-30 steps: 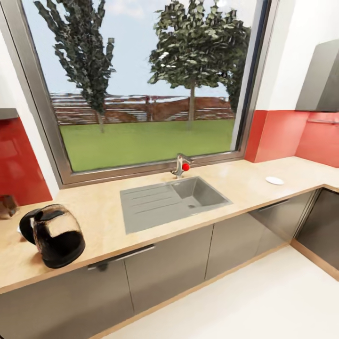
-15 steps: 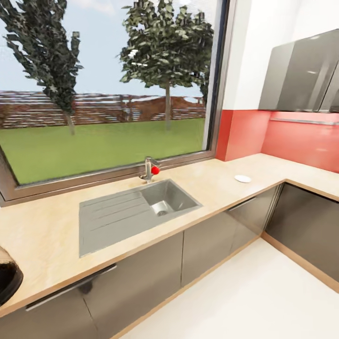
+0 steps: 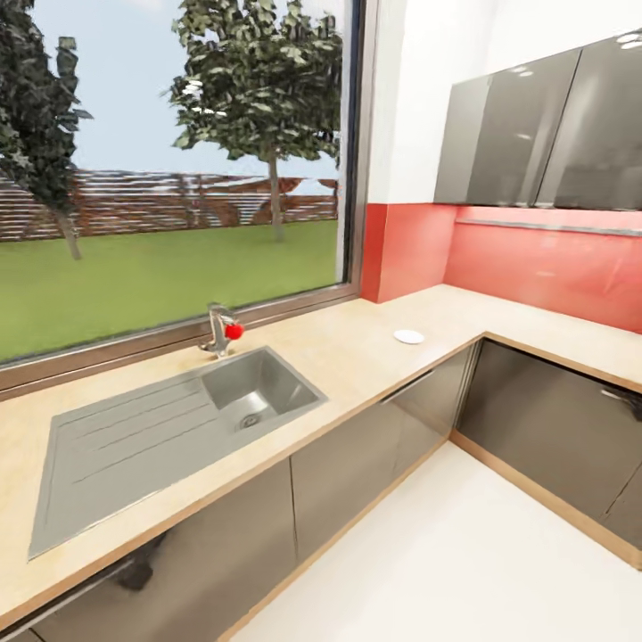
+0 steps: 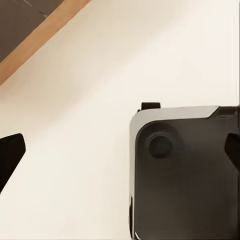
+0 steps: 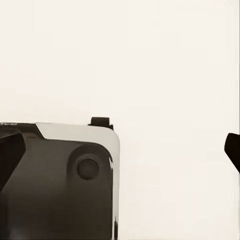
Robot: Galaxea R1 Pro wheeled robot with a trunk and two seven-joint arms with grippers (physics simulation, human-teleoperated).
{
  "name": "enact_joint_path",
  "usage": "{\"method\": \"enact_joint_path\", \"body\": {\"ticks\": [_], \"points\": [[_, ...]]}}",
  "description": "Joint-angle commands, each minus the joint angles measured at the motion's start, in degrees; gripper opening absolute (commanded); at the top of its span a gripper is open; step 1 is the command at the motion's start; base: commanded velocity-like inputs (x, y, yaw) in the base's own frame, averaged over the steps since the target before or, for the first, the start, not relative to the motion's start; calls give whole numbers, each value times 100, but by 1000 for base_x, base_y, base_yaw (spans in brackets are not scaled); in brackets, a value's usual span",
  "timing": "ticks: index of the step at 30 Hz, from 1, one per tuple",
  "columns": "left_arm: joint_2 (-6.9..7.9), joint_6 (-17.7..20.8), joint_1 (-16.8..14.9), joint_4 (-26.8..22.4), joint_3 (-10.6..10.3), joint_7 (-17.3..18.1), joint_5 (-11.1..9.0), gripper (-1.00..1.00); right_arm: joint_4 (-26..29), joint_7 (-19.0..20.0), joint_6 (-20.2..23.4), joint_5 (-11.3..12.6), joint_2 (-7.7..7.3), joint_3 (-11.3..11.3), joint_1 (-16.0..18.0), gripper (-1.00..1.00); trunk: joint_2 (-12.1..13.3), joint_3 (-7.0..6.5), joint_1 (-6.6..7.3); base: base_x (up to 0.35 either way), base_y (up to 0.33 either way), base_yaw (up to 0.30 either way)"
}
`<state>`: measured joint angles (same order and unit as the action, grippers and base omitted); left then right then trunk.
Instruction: Set up a coffee station on the kitchen countertop: keep the coffee maker on the countertop, move the bottle of coffee from the kitchen shelf to the counter next to the coffee maker, place a paper coffee filter on top of the coffee maker, put the saucer next to the coffee maker with the coffee cup on the saucer, and place the electric kettle next to the coffee maker.
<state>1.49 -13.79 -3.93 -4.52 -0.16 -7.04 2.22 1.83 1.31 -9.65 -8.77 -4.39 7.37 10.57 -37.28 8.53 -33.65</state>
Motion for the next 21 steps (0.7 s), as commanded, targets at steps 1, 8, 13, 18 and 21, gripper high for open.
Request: {"method": "enact_joint_path", "body": {"ticks": [1, 8, 13, 18, 21], "points": [[-9, -19, -3, 3, -2, -25, 24, 100, -7, 16, -20, -55, -2, 52, 6, 100, -7, 14, -4, 232, -205, -267], [-17, -19, -3, 0, -2, -25, 24, 100, -7, 18, -22, -54, -5, 54, 6, 100, -7, 42, -4, 232, -206, -271], [-17, -19, -3, -1, -2, -25, 24, 100, -7, 18, -21, -54, -7, 54, 6, 100, -7, 58, -4, 232, -206, -281], [-17, -19, -3, -4, -2, -25, 24, 100, -7, 18, -21, -54, -9, 54, 6, 100, -7, 65, -4, 232, -206, -289], [-17, -19, -3, -4, -2, -25, 24, 100, -7, 24, -20, -55, -8, 53, 6, 100, -7, 66, -4, 232, -206, -293]]}}
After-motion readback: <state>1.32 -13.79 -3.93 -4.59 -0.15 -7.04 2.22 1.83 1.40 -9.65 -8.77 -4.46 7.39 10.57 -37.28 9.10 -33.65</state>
